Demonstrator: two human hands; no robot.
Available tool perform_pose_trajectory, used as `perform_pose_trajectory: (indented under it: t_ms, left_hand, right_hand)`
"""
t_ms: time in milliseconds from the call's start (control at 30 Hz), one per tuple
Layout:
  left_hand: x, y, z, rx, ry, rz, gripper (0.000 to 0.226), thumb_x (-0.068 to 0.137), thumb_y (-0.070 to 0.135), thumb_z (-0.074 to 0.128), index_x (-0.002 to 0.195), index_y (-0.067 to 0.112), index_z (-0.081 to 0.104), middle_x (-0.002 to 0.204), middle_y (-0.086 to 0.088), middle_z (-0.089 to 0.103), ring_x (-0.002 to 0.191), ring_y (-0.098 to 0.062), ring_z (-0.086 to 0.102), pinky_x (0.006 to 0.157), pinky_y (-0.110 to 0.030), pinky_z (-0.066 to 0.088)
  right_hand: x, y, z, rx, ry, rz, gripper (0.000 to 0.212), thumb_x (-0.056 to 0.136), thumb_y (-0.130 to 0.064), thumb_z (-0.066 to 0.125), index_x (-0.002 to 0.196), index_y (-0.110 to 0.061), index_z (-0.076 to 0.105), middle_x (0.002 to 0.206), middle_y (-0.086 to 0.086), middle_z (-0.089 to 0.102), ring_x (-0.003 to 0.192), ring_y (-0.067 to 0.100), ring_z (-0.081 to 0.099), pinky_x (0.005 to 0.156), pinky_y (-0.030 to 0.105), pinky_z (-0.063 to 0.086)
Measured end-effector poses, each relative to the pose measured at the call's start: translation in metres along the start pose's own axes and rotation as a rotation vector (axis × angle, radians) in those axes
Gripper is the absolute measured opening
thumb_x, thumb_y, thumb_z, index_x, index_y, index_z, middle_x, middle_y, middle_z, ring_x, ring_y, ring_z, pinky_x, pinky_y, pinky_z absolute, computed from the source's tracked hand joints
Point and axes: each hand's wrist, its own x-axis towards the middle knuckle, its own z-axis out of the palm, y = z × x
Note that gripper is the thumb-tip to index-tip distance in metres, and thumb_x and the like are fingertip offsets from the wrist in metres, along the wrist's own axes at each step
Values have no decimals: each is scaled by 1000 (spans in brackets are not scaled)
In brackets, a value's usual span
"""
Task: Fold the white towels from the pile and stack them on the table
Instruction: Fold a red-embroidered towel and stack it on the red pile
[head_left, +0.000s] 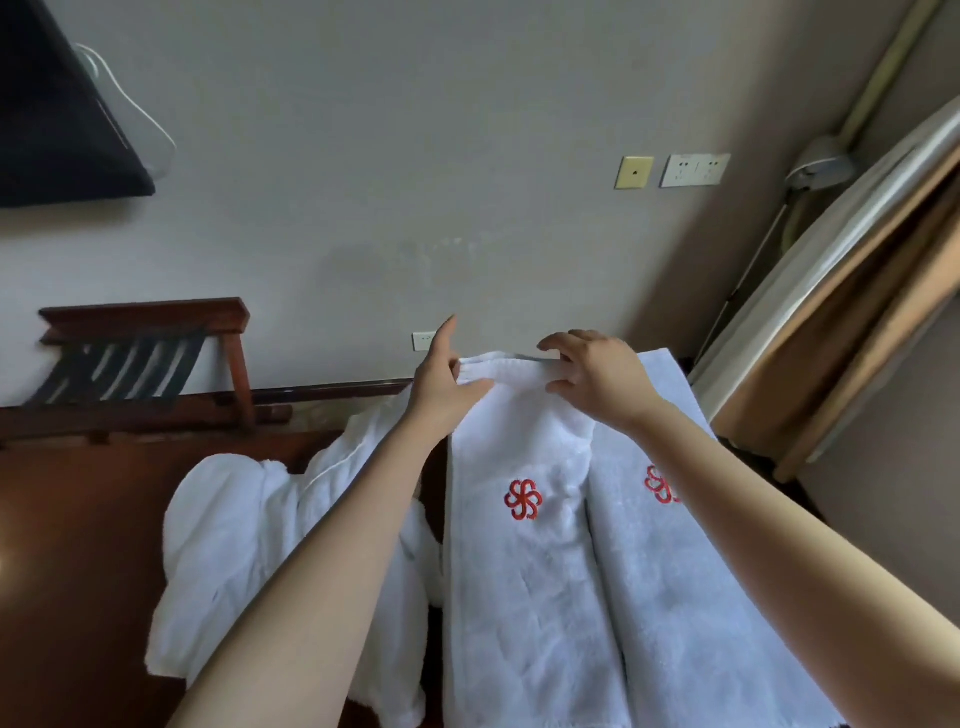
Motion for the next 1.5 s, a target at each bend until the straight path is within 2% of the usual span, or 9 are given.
perform_pose_trajectory:
  t_ms: [233,567,700,833,967,1167,1333,1400,1500]
  left_hand:
    - [63,-27,9,81,21,6,70,81,13,72,141,26,39,79,8,37,67,-4,41,57,-2,36]
    - [120,-91,41,130,13,-194,59,82,12,69,136,18,46,110,6,48,99,-8,47,75,-15,38]
    - [126,-117,51,216,18,-217,50,84,12,65,132,16,49,110,-3,56,91,-15,49,51,-6,33]
    - [123,-126,51,414,-52,-274,53,88,24,61,137,17,43,126,-10,55,96,-22,53,68,-24,43]
    - [106,-112,53,901,98,-95,43,88,31,58,127,13,52,127,-12,49,120,-32,41,90,-41,39]
    - [59,-106,61,824,154,346,5,71,3,68,71,6,63,83,-10,61,83,-34,57,68,-41,44]
    - [37,-124,63,936,-150,217,28,94,19,43,113,11,61,136,2,50,132,-16,37,94,-35,37]
    - [36,-120,63,980,-218,193,29,97,22,38,119,12,53,146,2,37,139,-13,23,96,-34,33]
    - [27,-107,59,955,-260,110,35,98,22,37,131,14,45,157,-2,19,146,-17,7,107,-36,24]
  right_hand:
    - [47,37,35,337,-47,355,19,73,-19,77,85,-15,62,84,-5,57,78,16,53,62,26,37]
    - [80,63,113,345,-142,435,37,75,-4,67,112,-8,63,110,9,61,101,26,57,80,29,44]
    - [67,65,134,147,-232,290,56,77,-6,60,131,-15,48,123,6,49,100,30,56,77,35,45]
    - [65,66,138,-312,-331,91,51,82,-14,55,132,-20,44,125,2,48,109,25,50,85,34,32]
    - [50,47,130,-448,-103,101,27,73,-13,69,99,-17,67,98,1,63,86,23,59,87,36,45]
    - [-2,5,134,-226,-103,147,24,66,-4,67,90,-6,71,82,8,67,73,30,64,71,40,53]
    - [-19,7,142,-400,-371,185,46,91,-11,40,132,7,49,133,21,52,124,29,51,110,44,32]
    - [-16,9,144,-318,-449,181,47,96,-9,29,141,5,31,144,19,37,133,30,37,112,40,25]
    - [-22,7,136,-239,-392,185,40,94,-5,33,131,0,46,137,14,45,129,27,39,108,36,27]
